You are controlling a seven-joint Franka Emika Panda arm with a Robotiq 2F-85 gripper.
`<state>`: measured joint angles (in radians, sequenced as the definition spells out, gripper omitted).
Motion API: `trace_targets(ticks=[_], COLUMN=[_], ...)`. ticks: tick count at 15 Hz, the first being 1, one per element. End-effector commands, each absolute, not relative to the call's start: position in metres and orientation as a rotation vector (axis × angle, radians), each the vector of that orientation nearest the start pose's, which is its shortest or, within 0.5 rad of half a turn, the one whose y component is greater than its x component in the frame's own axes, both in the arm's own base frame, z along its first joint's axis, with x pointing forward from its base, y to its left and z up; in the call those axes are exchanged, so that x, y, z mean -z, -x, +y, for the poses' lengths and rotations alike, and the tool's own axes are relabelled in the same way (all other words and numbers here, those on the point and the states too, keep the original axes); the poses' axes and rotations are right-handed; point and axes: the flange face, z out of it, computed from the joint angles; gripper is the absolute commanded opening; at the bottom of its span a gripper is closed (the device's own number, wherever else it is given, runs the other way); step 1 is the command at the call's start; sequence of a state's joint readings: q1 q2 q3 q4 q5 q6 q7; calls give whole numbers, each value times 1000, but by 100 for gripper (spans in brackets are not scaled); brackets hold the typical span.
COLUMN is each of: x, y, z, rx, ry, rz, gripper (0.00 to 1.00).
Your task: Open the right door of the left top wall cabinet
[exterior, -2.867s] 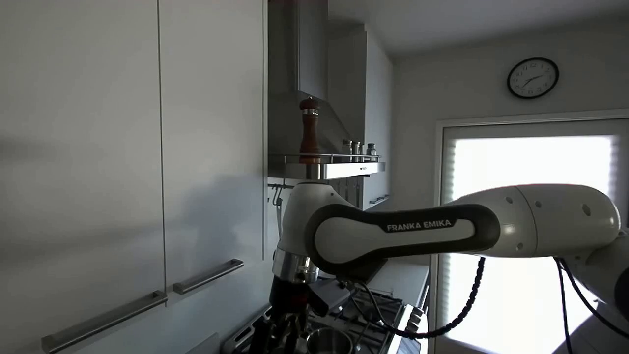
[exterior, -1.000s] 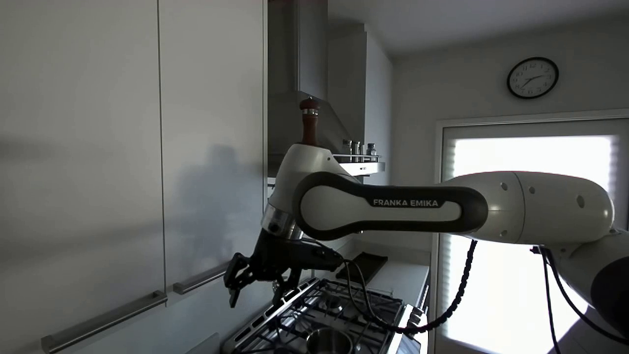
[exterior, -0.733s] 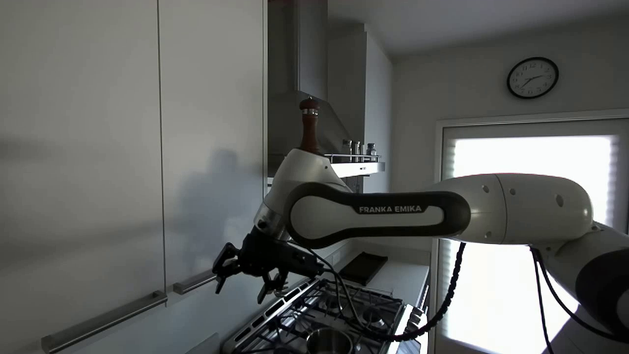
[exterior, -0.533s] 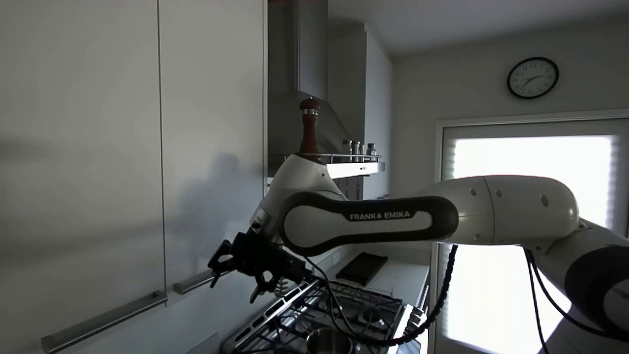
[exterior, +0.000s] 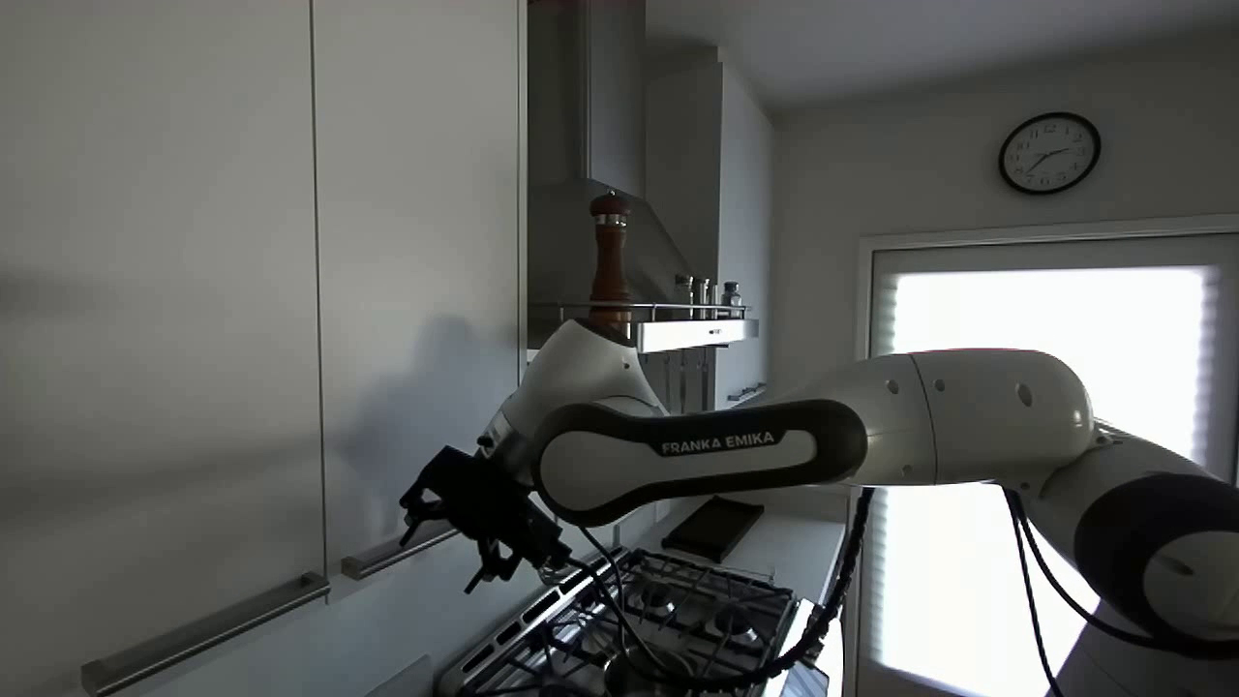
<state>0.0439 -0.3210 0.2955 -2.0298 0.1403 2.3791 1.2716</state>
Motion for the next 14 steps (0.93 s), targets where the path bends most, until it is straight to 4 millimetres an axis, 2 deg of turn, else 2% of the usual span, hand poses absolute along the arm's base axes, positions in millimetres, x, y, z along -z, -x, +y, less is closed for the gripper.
trace_targets(ticks=[1,11,14], x=[-642,-625,-620], y=[-479,-490,-490], z=[191,189,187], rx=[582,536,516], ry=[2191,2114,2158], rz=[1289,1367,1376], gripper=[100,100,100])
